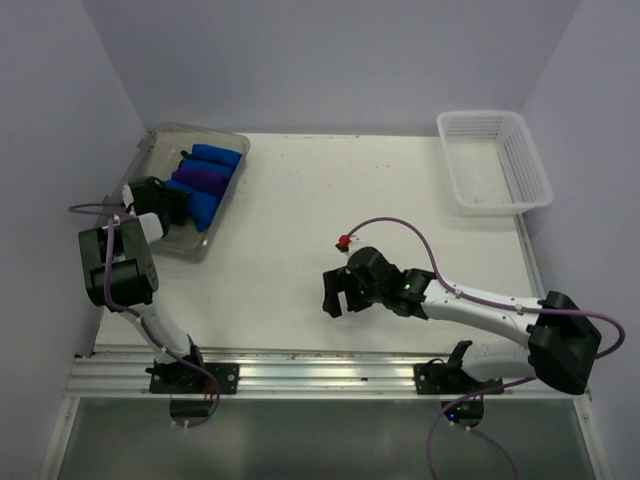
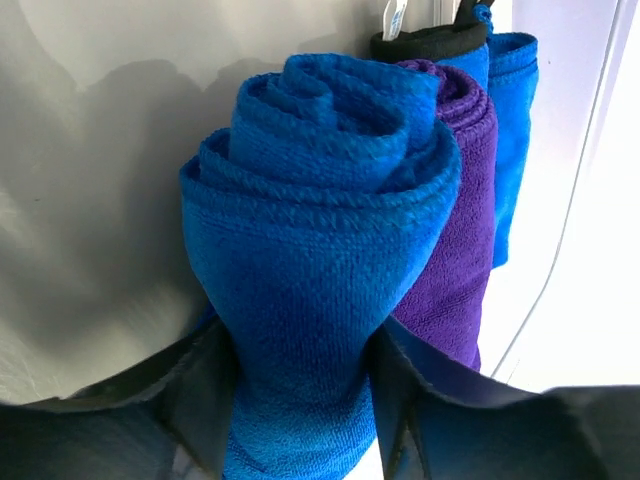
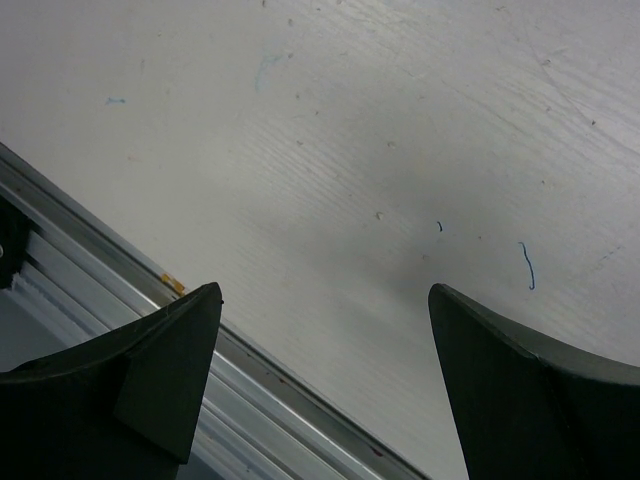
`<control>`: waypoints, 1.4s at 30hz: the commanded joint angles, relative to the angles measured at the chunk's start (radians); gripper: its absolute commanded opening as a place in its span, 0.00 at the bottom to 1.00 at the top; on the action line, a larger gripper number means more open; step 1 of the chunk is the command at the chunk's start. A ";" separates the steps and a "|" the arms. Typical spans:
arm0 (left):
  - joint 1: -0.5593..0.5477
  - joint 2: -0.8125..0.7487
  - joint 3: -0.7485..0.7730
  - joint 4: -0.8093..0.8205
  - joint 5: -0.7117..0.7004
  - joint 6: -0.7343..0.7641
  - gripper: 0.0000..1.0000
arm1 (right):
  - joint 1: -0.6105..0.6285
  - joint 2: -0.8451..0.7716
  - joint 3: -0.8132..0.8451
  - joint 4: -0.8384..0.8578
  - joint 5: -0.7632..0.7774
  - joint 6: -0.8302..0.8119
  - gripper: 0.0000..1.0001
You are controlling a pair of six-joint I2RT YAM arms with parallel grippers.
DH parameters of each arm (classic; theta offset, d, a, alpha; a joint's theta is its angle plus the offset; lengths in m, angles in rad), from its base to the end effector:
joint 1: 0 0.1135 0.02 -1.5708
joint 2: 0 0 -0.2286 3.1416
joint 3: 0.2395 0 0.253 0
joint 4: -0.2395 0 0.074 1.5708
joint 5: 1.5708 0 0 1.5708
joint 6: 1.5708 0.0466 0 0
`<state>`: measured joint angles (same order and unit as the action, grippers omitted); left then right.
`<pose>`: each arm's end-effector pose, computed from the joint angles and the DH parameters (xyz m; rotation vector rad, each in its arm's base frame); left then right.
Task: Roll the towels
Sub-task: Place the rolled towel into the container
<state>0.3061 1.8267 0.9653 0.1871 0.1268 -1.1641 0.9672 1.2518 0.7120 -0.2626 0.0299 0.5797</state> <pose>0.3616 0.1081 0.1122 -1.4956 1.7593 -0.5949 0.1566 0.2246 0.1690 -0.4643 2.4446 0.6762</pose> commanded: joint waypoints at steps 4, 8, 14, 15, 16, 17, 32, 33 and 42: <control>-0.004 0.023 0.085 -0.049 0.040 0.050 0.60 | -0.002 0.043 0.063 0.046 -0.024 -0.006 0.88; -0.002 0.042 0.118 -0.100 0.062 0.078 0.67 | -0.002 0.060 0.073 0.049 -0.027 -0.004 0.88; -0.015 0.017 0.141 -0.153 0.070 0.136 0.79 | -0.002 0.060 0.087 0.059 -0.027 0.002 0.88; -0.018 0.007 0.144 -0.161 0.060 0.142 0.81 | -0.004 0.060 0.090 0.057 -0.027 0.000 0.88; -0.018 0.002 0.148 -0.175 0.056 0.149 0.83 | -0.002 0.063 0.096 0.056 -0.025 -0.001 0.88; -0.021 -0.003 0.150 -0.179 0.053 0.162 0.87 | -0.004 0.063 0.096 0.056 -0.027 -0.003 0.88; -0.021 -0.119 0.148 -0.370 0.004 0.271 1.00 | -0.002 0.046 0.098 0.051 -0.027 -0.004 0.88; -0.021 -0.125 0.150 -0.386 -0.001 0.277 1.00 | -0.002 0.041 0.095 0.048 -0.027 -0.004 0.88; -0.021 -0.259 0.154 -0.469 -0.073 0.351 1.00 | -0.002 -0.020 0.092 0.014 0.014 0.002 0.89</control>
<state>0.2871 1.6451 1.1145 -0.2272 0.1066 -0.8738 0.9672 1.2747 0.7704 -0.2443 0.0116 0.5819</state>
